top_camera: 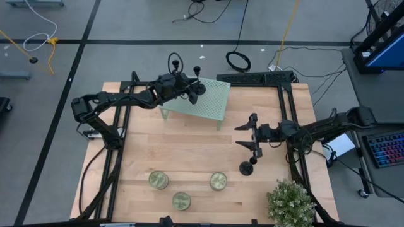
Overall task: Pick & Place candle stick holders
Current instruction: Put the top black candle holder on the shelf aligned with the other black candle holder, then put the black candle holder on the shelf aligned with the other black candle holder
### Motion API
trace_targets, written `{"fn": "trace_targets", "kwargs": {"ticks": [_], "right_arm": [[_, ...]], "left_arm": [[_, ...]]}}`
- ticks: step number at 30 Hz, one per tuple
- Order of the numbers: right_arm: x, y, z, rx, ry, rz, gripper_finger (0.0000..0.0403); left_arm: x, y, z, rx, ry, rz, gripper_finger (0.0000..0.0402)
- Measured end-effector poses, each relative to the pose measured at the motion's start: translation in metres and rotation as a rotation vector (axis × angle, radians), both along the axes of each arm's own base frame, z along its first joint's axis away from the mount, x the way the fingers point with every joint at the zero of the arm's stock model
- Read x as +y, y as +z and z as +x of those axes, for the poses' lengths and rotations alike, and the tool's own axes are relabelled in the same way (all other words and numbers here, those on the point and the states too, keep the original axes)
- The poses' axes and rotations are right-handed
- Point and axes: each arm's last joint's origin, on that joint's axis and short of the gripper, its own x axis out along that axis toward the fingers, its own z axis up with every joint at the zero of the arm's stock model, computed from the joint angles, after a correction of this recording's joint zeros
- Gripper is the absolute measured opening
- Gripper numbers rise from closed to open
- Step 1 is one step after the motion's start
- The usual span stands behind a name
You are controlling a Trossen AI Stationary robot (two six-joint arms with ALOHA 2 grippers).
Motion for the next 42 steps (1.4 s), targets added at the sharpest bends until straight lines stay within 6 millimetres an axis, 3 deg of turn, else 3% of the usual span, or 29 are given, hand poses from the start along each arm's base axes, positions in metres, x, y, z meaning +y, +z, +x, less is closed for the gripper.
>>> {"fn": "trace_targets", "kwargs": {"ticks": [6,13,26,32,42], "right_arm": [[0.006,0.009,-0.013,-0.009,0.25,-0.022,0.0254],[0.021,-0.009,-0.018,0.209,0.574,0.006,0.0254],[0.035,-0.023,-0.019,0.292,0.644,-0.108,0.0254],[0.035,-0.022,-0.017,0.245,0.62,-0.15,0.0254],[0.034,-0.016,-0.016,0.192,0.583,-0.146,0.0254]], "left_arm": [[0.001,-0.003,-0.001,0.03,0.034,-0.009,0.0088],[-0.002,-0.006,-0.001,0.065,0.015,-0.027,0.0088],[-0.04,0.03,-0.023,0.127,-0.081,-0.033,0.0088],[-0.06,0.045,-0.033,0.119,-0.128,-0.027,0.0088],[-0.081,0.055,-0.035,0.1,-0.196,-0.02,0.0088]]}}
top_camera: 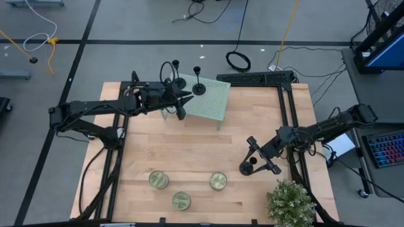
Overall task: Pick & Place candle stick holders
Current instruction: Put the black candle holder on the shelf aligned with the other black candle holder
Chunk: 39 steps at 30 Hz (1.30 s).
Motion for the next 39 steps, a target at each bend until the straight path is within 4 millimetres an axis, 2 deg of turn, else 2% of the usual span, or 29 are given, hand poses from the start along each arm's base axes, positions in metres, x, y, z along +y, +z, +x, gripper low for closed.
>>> {"fn": "trace_targets", "kwargs": {"ticks": [5,8,12,18,28,33,39], "right_arm": [[-0.003,-0.011,0.001,0.094,-0.126,-0.032,0.0254],[-0.004,-0.018,-0.002,0.103,-0.124,-0.035,0.0254],[-0.005,-0.03,-0.009,0.119,-0.126,-0.008,0.0254],[-0.008,-0.051,-0.022,0.159,-0.132,0.05,0.025],[-0.008,-0.05,-0.022,0.153,-0.134,0.106,0.0169],[-0.008,-0.056,-0.02,0.193,-0.153,0.096,0.0134],[-0.006,-0.064,-0.015,0.249,-0.133,0.119,0.0107]], "left_arm": [[-0.008,0.0,0.001,0.01,-0.034,0.002,0.0088],[-0.015,0.006,-0.003,-0.01,-0.051,0.011,0.0088],[-0.027,0.02,-0.017,-0.043,-0.085,0.019,0.0088],[-0.044,0.042,-0.049,-0.082,-0.127,0.022,0.0088],[-0.063,0.063,-0.096,-0.131,-0.189,0.027,0.0088],[-0.064,0.063,-0.105,-0.119,-0.19,0.023,0.0088],[-0.064,0.06,-0.106,-0.087,-0.189,0.014,0.0088]]}}
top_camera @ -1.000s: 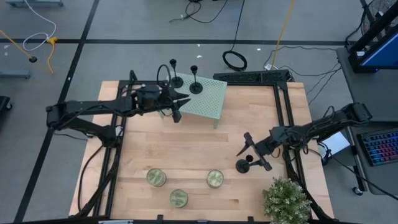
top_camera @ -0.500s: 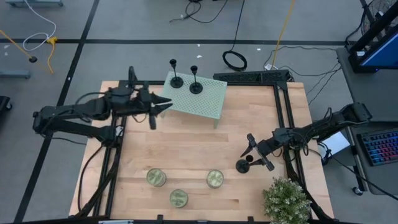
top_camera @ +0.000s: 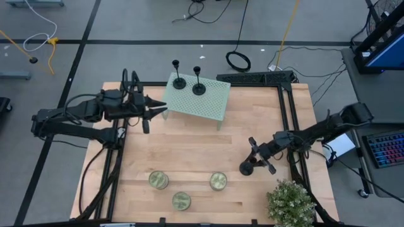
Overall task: Pick & Place candle stick holders
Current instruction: Put the black candle holder on the shelf aligned with the other black candle holder
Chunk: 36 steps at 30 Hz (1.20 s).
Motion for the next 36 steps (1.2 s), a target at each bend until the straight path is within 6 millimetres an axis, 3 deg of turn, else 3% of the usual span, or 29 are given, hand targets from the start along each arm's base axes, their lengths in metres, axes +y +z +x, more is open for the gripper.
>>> {"fn": "trace_targets", "kwargs": {"ticks": [9,16,25,33,36], "right_arm": [[0.005,-0.004,0.007,-0.044,0.018,0.004,0.0016],[0.005,0.001,0.019,-0.169,-0.08,-0.075,0.0015],[0.01,0.064,0.095,-0.415,-0.342,-0.17,0.0021],[-0.021,0.123,0.133,-0.449,-0.671,-0.13,0.0012],[-0.035,0.138,0.145,-0.431,-0.709,-0.19,0.0013]], "left_arm": [[0.0,-0.002,-0.001,0.018,0.001,-0.006,0.0088],[0.0,-0.004,-0.001,0.044,0.0,-0.004,0.0088],[0.0,-0.013,-0.003,0.131,0.006,-0.035,0.0088],[-0.001,-0.019,-0.006,0.196,0.014,-0.066,0.0088],[-0.001,-0.02,-0.006,0.206,0.014,-0.066,0.0088]]}}
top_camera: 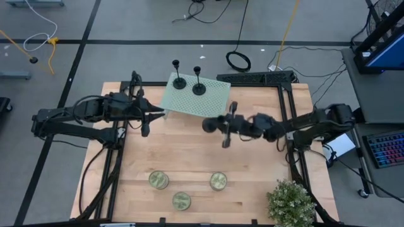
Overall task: Pick & Place candle stick holders
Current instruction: Put the black candle holder on the shelf aligned with the other black candle holder
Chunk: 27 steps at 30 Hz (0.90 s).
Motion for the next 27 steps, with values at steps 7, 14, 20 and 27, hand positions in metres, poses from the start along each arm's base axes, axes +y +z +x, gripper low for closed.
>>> {"fn": "trace_targets", "kwargs": {"ticks": [7,14,20,27], "right_arm": [[-0.051,0.036,0.017,0.133,-0.247,0.017,0.0012],[-0.111,0.038,0.007,0.158,-0.429,0.159,0.0013],[-0.146,0.018,0.009,0.184,-0.465,0.222,0.0013],[-0.165,0.0,0.011,0.224,-0.453,0.259,0.0013]], "left_arm": [[0.0,0.0,0.0,-0.001,-0.004,0.012,0.0088],[0.0,0.0,0.0,-0.001,0.003,0.016,0.0088],[0.0,0.0,0.0,0.003,-0.004,0.035,0.0088],[0.0,0.0,0.0,0.002,-0.003,0.033,0.0088]]}}
